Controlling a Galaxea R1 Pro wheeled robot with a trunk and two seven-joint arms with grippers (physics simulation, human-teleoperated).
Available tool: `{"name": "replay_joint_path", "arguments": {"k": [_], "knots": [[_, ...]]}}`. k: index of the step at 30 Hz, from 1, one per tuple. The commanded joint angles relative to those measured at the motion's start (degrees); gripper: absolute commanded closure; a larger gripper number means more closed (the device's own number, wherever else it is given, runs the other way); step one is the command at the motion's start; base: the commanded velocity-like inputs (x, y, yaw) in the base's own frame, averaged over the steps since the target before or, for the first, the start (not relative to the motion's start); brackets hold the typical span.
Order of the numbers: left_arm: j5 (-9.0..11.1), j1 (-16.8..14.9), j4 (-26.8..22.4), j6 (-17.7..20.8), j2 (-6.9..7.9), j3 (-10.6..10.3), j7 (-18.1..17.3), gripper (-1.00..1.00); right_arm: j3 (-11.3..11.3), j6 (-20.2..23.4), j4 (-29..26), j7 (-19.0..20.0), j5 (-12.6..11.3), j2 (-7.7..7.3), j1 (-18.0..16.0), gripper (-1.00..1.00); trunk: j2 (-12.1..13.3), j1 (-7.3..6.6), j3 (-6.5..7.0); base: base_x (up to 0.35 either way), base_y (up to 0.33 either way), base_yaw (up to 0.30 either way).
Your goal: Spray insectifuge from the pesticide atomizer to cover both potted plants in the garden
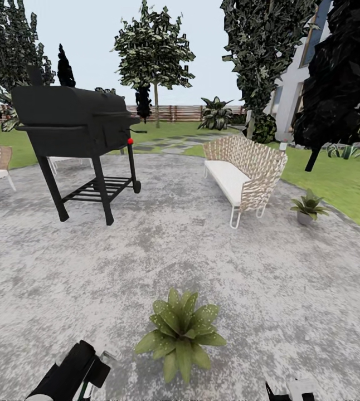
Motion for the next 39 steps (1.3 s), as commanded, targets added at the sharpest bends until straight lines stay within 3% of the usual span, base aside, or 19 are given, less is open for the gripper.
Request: {"name": "replay_joint_path", "arguments": {"k": [1,8,15,18,27,35,39], "knots": [[-0.65,-0.02,-0.12,0.38,-0.09,0.24,-0.55,1.0,-0.49,-0.18,0.01,0.39,0.11,-0.01,-0.03,-1.0,-0.43,0.21,-0.32,0.0,0.0,0.0],[-0.7,0.35,-0.06,2.05,0.74,0.22,-0.55,1.0,-0.49,-0.18,0.01,0.39,0.11,-0.01,-0.03,-1.0,-3.23,1.75,-2.16,0.0,0.0,0.0],[-0.66,0.43,-0.05,1.86,0.79,0.38,-0.49,1.0,-0.49,-0.18,-0.07,0.37,0.1,-0.01,-0.03,-1.0,-3.23,1.75,-2.2,0.0,0.0,0.0],[-0.65,-0.05,-0.19,2.03,0.14,0.31,-0.46,1.0,-0.49,-0.18,-0.08,0.39,0.11,-0.01,-0.03,-1.0,-3.23,1.75,-2.21,0.0,0.0,0.0],[-0.73,-5.42,-2.17,2.43,-1.59,0.22,-0.4,1.0,-0.49,-0.18,-0.08,0.39,0.11,-0.01,-0.03,-1.0,-3.23,1.75,-2.21,0.0,0.0,0.0],[-0.74,-4.98,-1.42,2.08,-1.3,-0.14,1.7,1.0,-0.49,-0.18,-0.08,0.39,0.11,-0.01,-0.03,-1.0,-3.23,1.75,-2.21,0.0,0.0,0.0],[-0.76,-4.89,-1.25,1.73,-0.34,0.0,2.3,1.0,-0.49,-0.18,-0.08,0.39,0.11,-0.01,-0.03,-1.0,-3.23,1.75,-2.21,0.0,0.0,0.0]]}}
